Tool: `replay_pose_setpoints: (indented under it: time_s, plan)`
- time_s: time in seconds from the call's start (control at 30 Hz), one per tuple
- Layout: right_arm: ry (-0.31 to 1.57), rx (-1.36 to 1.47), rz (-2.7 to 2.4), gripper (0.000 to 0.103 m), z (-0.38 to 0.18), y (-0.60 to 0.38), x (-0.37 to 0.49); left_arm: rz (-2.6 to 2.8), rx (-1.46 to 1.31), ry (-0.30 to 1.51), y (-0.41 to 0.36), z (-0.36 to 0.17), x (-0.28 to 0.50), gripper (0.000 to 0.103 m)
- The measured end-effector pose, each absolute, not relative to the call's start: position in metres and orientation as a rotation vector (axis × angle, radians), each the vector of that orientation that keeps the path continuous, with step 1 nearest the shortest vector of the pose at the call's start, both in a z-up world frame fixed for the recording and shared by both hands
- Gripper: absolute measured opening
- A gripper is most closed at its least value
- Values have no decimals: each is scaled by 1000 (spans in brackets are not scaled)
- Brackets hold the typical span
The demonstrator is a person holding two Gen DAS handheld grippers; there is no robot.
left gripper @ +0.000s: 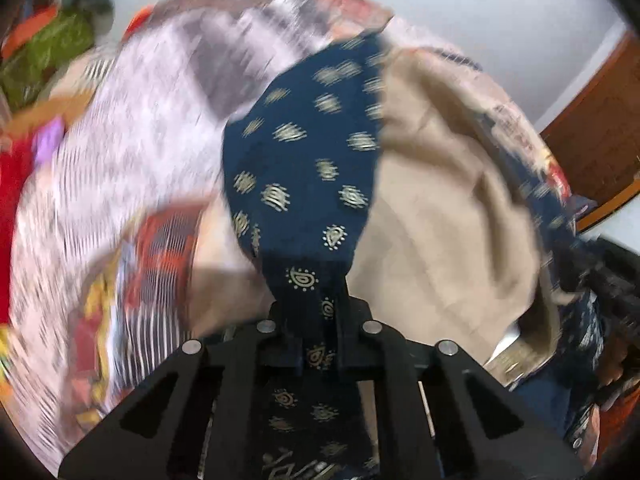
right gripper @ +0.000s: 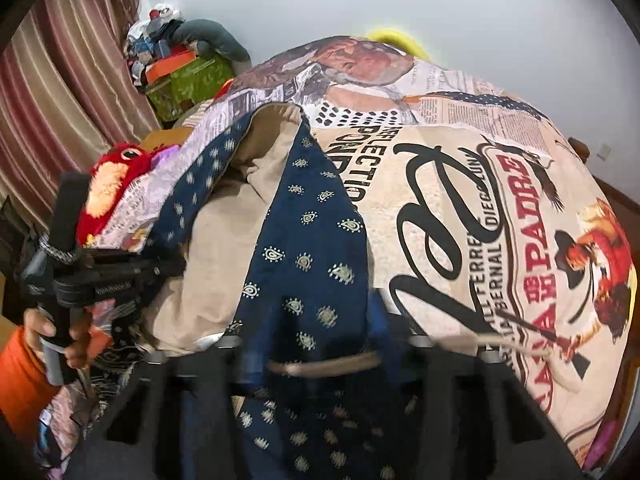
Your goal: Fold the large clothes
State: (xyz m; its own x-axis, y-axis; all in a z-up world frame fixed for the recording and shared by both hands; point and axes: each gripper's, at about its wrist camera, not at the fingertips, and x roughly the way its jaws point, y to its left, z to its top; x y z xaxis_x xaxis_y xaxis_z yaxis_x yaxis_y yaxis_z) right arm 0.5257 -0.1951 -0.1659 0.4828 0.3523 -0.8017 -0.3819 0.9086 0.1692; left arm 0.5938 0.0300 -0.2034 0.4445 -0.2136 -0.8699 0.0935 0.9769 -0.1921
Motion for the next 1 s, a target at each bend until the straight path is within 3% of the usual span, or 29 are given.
replay_pose_setpoints:
  time_s: [0.07,0.3,0.4,0.43,0.47,0.53,0.77,1.0]
  plan:
    - [951,-44,429,9,-167,-198,527,-200,-81,1042,16,-181,607,10]
    - [937,-41,295,5,-169,-229,539,-184,35,1043,-5,-158,636,17]
    - [941,-61,275,5,-169,-233,540,-186,132,1011,4,-146,607,32]
    - [937,-67,271,5,-169,-234,538,-176,152,1000,12,-140,594,42]
    - [932,-78,267,7,-167,-234,536,-174,152,1001,21,-135,581,48]
    - [916,-117,256,12,-162,-233,529,-186,131,1025,39,-131,559,49]
    - [870,-96,345,49,-124,-243,465,-128,111,1158,97,-172,478,52]
    - [966,-109,423,53,-137,-242,395,-114,-23,1281,115,-241,466,51]
